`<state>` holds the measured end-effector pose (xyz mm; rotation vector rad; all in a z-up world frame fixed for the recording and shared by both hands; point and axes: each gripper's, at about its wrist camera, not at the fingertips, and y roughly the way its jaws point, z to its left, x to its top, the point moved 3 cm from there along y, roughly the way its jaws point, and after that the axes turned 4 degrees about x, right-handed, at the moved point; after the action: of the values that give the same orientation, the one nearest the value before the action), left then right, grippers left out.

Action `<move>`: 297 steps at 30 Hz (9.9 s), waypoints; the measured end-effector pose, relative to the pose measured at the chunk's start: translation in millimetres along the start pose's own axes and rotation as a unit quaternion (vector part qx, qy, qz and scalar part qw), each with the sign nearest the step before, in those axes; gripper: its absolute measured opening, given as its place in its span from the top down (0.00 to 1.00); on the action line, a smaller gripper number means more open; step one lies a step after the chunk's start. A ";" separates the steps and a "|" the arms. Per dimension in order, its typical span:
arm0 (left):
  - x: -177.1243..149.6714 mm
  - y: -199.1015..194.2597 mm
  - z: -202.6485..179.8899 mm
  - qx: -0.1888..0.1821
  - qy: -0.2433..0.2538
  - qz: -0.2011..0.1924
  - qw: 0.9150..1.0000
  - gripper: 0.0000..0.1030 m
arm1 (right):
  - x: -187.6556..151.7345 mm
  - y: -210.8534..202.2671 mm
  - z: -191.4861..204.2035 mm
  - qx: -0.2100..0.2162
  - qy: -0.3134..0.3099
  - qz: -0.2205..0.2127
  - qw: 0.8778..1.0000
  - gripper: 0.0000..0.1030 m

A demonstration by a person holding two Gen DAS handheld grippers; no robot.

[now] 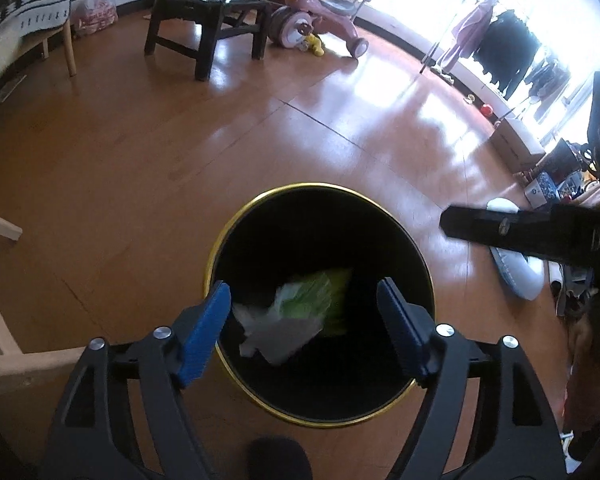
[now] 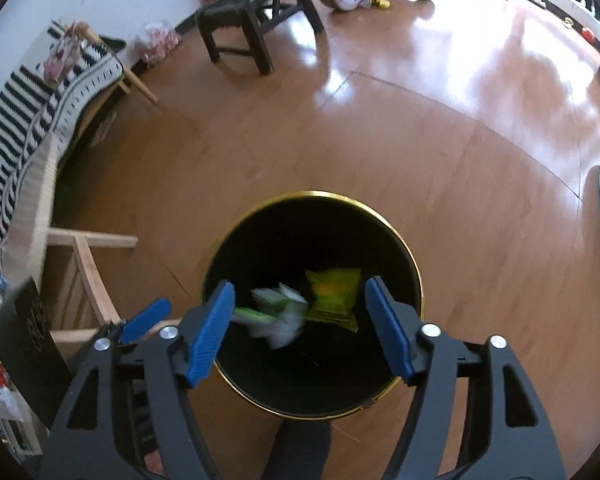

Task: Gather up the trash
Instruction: 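Carry both items to the black bin and open both tools to drop them, then return both tools to the table, then grasp the clear plastic bag with the left tool while the right tool grasps the green toy shell, then carry both items over the black bin and open both tools to drop them, then return both tools to the table, then grasp the white-green cigarette box with the left tool while the right tool grasps the blister pack, then carry both items to the black bin and open both tools to drop them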

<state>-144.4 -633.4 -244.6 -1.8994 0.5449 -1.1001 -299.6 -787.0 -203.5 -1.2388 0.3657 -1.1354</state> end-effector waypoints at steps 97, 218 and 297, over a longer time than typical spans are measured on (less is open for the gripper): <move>-252.2 -499.0 434.0 0.356 -0.363 -0.175 0.843 0.84 | -209.3 2.9 612.6 0.171 -0.415 -0.020 0.893 0.23; -250.6 -513.5 461.1 0.363 -0.287 -0.172 0.870 0.06 | -210.1 -24.7 636.6 0.233 -0.419 0.019 0.877 0.07; -95.7 -421.5 323.1 0.260 -0.099 -0.127 0.952 0.48 | -153.1 -93.8 464.5 0.202 -0.448 -0.049 0.869 0.95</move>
<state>63.8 -190.1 -17.9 -1.6071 -0.1062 -1.0660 -61.5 -395.0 -9.4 -1.2675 -0.6184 -0.5615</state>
